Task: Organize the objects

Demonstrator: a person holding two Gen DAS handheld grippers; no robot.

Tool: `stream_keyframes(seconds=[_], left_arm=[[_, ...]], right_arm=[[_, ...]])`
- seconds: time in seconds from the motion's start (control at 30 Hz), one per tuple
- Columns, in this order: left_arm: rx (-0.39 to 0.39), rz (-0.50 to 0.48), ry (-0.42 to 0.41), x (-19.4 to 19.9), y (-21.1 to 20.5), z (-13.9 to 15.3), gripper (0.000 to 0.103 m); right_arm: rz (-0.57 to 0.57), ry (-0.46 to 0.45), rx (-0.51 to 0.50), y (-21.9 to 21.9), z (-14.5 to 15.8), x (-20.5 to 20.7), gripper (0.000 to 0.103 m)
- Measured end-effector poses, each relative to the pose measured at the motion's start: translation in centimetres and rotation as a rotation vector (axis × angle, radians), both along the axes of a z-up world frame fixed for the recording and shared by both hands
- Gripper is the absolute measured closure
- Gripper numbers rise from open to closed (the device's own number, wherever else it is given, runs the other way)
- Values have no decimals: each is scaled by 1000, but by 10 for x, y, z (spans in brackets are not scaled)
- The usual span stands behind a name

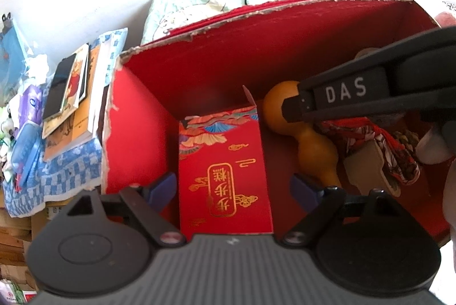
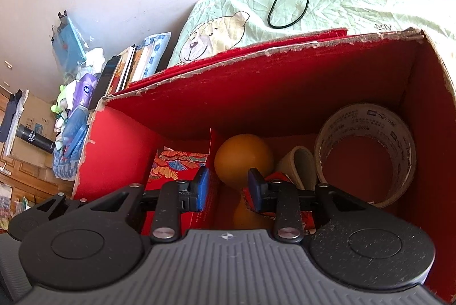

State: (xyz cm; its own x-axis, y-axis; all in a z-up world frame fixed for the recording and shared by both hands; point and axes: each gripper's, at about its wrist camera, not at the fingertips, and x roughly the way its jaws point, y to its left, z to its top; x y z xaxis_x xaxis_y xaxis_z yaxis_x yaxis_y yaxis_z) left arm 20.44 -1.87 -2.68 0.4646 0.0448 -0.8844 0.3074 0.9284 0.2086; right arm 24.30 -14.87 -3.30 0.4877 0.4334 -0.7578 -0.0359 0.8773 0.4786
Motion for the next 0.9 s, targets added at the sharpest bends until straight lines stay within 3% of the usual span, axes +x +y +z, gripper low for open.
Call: stream_keyframes(seconds=[0.57,0.9], left_arm=[[15,-45,-27,-3,-3,0,15],[22,-11,-30,-2,-3,-1,14]], right_arm=[[-41,-23,20,-5,1,-1,69],[-36,-30,22,-5,1,-2,69]])
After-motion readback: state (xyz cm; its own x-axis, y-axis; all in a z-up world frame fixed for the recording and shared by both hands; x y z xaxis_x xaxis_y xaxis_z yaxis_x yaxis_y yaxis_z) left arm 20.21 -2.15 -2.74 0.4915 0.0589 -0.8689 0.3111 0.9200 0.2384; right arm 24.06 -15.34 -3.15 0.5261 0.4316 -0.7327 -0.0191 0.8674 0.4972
